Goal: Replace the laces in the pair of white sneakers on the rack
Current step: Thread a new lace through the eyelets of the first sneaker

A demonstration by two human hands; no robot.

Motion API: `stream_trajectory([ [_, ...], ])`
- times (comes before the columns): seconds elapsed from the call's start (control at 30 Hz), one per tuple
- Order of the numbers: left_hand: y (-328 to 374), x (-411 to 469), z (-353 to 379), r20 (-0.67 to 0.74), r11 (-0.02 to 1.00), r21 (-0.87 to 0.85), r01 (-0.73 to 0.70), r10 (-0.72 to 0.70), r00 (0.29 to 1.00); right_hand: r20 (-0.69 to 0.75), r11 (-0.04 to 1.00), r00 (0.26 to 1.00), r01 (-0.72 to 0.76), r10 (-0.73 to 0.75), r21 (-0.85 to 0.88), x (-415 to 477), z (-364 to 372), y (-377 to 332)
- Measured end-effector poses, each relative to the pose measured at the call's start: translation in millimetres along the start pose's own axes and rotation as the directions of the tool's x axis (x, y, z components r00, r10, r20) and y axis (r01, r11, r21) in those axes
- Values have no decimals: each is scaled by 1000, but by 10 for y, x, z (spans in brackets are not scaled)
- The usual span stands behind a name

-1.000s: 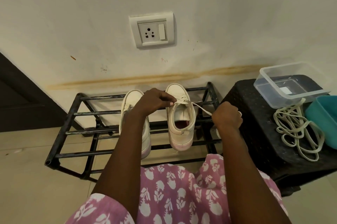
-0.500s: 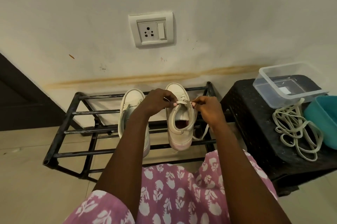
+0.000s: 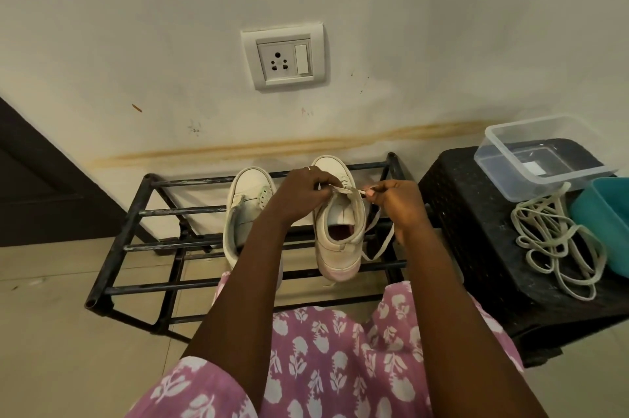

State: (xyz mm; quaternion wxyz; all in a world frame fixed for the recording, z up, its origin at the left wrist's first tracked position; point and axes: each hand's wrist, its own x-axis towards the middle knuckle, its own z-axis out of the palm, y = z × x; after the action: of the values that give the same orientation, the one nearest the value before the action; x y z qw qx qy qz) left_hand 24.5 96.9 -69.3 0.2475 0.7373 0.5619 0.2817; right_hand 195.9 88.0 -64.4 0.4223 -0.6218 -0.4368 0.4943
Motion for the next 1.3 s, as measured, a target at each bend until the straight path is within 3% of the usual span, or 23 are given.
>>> stream_trajectory([
  [0.13, -10, 16, 30, 55, 999, -3, 51, -50, 997, -24, 933, 998, 51, -64, -355, 54, 22, 75],
  [0.2, -8, 19, 45, 86, 995, -16, 95, -93, 992, 20, 892, 996, 88, -89, -444, 55, 35, 77],
  [0.27, 13, 22, 56, 107, 992, -27, 124, -120, 987, 59, 887, 996, 83, -63, -455, 39, 23, 49],
  [0.33, 39, 27, 64, 129, 988, -39, 149, -143, 981, 98, 932, 995, 47, -13, -360, 18, -14, 26],
  [0.4, 62, 30, 75, 147, 982, -59, 181, -171, 974, 136, 976, 988, -44, 74, -214, -6, -69, -3],
  [0.47, 74, 36, 78, 147, 979, -57, 195, -185, 972, 158, 968, 974, -124, 160, -218, -15, -100, -5],
  [0.57, 80, 32, 65, 103, 981, -85, 176, -167, 981, 172, 895, 955, -150, 241, -421, 4, -97, 40],
  [0.67, 105, 32, 52, 41, 980, -130, 148, -144, 989, 205, 782, 959, -27, 197, -623, 30, -63, 70],
  [0.77, 164, 48, 78, 29, 986, -107, 124, -122, 992, 203, 692, 969, 52, 139, -720, 59, -15, 117],
  [0.87, 193, 77, 123, 82, 992, 6, 128, -128, 988, 130, 621, 985, 34, 111, -783, 72, 58, 200],
  [0.97, 180, 89, 136, 77, 983, 77, 164, -170, 982, 33, 655, 993, -49, 112, -754, 88, 103, 238],
  [1.1, 148, 65, 134, 86, 982, 26, 186, -187, 979, 34, 683, 994, -44, 101, -729, 80, 93, 223],
  [1.3, 88, 79, 138, 119, 959, -116, 258, -244, 962, 115, 900, 993, 19, 35, -436, 63, 95, 197],
])
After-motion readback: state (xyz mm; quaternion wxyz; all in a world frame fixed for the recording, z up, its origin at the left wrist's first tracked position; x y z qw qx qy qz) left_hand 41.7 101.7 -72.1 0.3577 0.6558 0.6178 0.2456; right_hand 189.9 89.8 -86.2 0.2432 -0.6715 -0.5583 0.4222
